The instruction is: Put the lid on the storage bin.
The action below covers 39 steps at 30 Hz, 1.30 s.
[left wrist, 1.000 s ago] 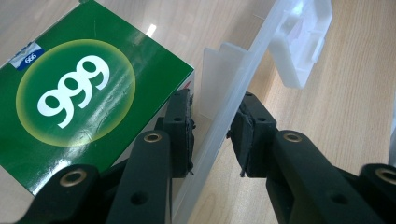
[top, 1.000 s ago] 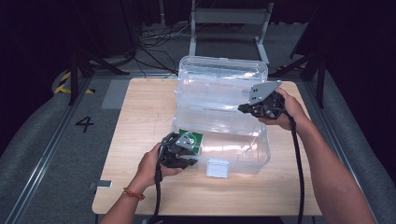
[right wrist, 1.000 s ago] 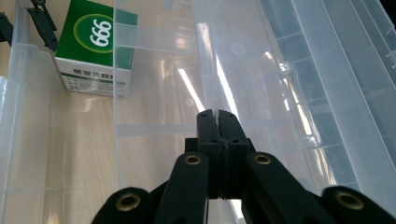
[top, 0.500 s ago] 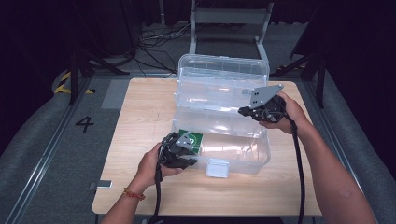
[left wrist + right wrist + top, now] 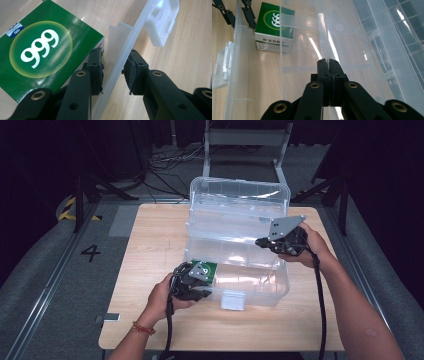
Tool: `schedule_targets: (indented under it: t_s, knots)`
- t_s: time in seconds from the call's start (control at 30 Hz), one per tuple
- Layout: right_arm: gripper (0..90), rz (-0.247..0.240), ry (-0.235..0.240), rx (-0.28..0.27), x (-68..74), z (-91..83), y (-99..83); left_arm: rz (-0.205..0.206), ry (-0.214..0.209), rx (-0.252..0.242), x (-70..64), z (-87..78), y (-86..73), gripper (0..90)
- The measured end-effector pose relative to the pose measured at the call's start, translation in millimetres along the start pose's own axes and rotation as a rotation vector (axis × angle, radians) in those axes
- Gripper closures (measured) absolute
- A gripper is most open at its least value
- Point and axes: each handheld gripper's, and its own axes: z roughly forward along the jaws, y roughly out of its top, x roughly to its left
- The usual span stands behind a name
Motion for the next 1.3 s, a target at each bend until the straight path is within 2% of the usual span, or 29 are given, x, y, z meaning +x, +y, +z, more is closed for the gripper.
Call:
schedule_targets:
  t_s: [0.17, 0.27, 0.33, 0.73, 1.07, 1.3]
  knots:
    - [89.7, 0.003, 0.007, -0.011, 2.2, -1.3, -1.9, 0.003, 0.003, 0.000, -0.1, 0.0, 0.0, 68.9]
    - [89.4, 0.003, -0.002, -0.011, 3.7, -1.6, -2.6, 0.016, 0.021, -0.005, -1.7, 0.8, -0.1, 67.9]
    - [89.4, 0.007, -0.004, -0.021, 4.9, -1.6, -4.1, 0.020, 0.036, 0.011, -3.7, 1.0, 0.6, 67.4]
    - [89.2, 0.008, 0.003, -0.042, 12.4, -4.5, -8.3, 0.024, 0.039, 0.010, -4.0, 1.4, 0.7, 67.2]
    - [89.0, 0.016, 0.007, -0.079, 24.5, -7.2, -14.6, 0.035, 0.065, 0.007, -6.6, 2.1, 0.4, 65.4]
    - [88.5, 0.014, 0.013, -0.082, 29.4, -7.9, -16.7, 0.048, 0.085, 0.014, -8.9, 3.0, 0.8, 64.2]
